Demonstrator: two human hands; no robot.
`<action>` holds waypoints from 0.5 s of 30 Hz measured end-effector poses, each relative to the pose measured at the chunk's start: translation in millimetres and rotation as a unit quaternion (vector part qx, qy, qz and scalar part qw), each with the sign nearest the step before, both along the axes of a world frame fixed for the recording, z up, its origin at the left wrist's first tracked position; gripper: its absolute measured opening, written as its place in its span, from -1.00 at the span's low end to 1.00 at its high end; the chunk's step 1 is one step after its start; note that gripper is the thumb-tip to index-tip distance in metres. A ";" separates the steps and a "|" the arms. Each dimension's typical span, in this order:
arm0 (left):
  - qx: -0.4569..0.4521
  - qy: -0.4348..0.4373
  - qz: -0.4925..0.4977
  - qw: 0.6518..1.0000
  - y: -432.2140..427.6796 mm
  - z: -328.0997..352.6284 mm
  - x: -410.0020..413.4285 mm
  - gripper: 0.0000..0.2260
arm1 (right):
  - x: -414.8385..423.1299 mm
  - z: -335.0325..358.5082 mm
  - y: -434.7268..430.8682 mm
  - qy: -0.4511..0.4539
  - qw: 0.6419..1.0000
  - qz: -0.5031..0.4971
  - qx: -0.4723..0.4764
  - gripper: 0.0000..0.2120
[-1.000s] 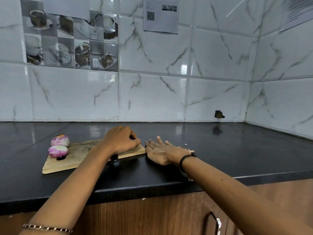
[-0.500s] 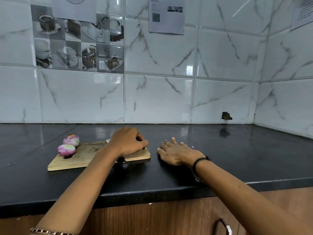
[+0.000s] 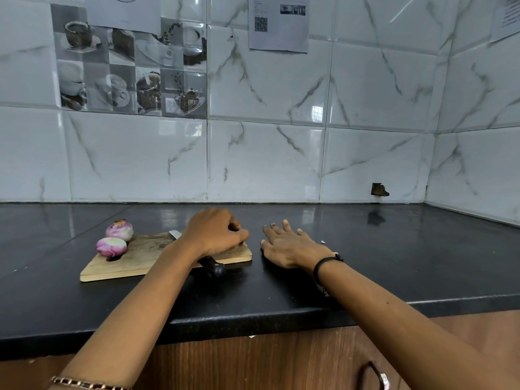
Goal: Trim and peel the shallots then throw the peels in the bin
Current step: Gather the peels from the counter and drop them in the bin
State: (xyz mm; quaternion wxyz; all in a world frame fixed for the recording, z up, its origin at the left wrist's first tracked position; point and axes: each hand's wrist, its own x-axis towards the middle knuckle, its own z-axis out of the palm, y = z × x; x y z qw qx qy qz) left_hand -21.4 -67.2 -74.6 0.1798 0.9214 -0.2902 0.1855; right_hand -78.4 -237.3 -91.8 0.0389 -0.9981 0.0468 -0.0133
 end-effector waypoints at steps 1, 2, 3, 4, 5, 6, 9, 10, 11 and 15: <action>0.000 -0.005 0.000 1.000 -0.4 -0.3 0.3 -0.76 | 0.7 0.9 1.5 -0.001 1.000 0.017 0.005 -0.45; 0.002 -0.008 -0.001 1.000 -0.4 -0.4 0.5 -0.75 | 1.2 1.7 3.9 0.010 0.999 0.041 0.013 -0.46; 0.004 -0.009 -0.002 1.000 -0.3 -0.5 0.8 -0.75 | 1.9 2.2 6.6 0.026 0.998 0.058 0.021 -0.46; 0.004 -0.008 -0.003 1.000 0.0 -0.8 1.5 -0.74 | 3.8 1.8 8.2 0.041 0.997 0.063 0.025 -0.46; 0.004 -0.007 -0.004 1.000 0.2 -0.8 1.8 -0.72 | 6.3 1.1 8.0 0.049 0.997 0.052 0.023 -0.45; 0.004 -0.004 -0.005 1.000 0.4 -0.8 1.7 -0.69 | 9.6 -0.4 5.9 0.051 0.998 0.030 0.021 -0.42; 0.003 0.006 -0.009 1.000 2.6 -1.4 0.0 -0.61 | 12.1 -1.3 -0.6 0.042 0.997 -0.066 0.013 -0.29; 0.002 0.009 -0.010 1.000 3.3 -1.9 -0.2 -0.59 | 11.0 -1.5 -2.4 0.039 0.995 -0.093 0.009 -0.25; 0.001 0.010 -0.012 1.000 3.9 -2.6 -0.4 -0.59 | 8.7 -1.7 -3.1 0.038 0.992 -0.117 0.005 -0.22; -0.003 0.010 -0.009 1.000 5.0 -2.9 -0.5 -0.61 | 3.5 -3.1 -9.0 0.050 0.985 -0.161 -0.040 -0.19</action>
